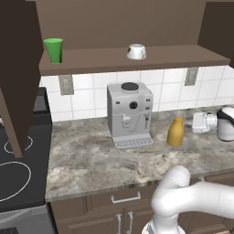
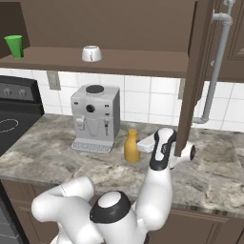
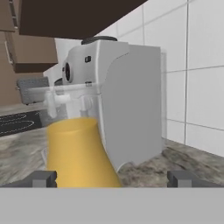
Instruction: There is a tray on the dining counter. Grab the cup, mug, and pitcher and place them on the tray. The pitcher may be placed next to the tray if it cannot fit the tray.
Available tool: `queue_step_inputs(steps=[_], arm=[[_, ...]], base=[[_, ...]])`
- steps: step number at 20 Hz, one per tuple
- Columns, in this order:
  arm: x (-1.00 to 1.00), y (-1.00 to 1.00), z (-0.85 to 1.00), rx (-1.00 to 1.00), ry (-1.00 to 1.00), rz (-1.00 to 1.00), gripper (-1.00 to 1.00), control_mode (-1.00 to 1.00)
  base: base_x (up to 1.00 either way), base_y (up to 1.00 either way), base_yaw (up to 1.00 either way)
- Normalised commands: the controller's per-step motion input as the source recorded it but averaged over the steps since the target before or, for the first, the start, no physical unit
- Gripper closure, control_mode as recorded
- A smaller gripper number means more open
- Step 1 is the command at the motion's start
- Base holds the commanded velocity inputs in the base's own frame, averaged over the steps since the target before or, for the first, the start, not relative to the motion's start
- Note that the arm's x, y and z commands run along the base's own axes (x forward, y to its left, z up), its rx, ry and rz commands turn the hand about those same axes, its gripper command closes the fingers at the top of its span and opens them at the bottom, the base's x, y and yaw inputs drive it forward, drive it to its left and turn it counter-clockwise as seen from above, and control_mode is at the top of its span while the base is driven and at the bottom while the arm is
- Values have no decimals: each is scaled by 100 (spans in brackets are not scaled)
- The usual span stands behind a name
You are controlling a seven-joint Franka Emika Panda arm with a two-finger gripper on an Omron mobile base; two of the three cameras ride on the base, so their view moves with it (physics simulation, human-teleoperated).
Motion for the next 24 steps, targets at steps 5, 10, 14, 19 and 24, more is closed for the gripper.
queue_step_inputs(steps=[5, 10, 14, 19, 24], arm=[[-15, 7, 0, 0, 0, 0, -100, -100], [-15, 11, 0, 0, 0, 0, -100, -100], [-20, 17, 2, 0, 0, 0, -100, -100], [-13, 16, 11, 0, 0, -1, -100, -100], [-8, 8, 20, 0, 0, -1, -100, -100]], base=[[0, 0, 0], [0, 0, 0], [0, 0, 0], [0, 0, 0], [0, 0, 0]])
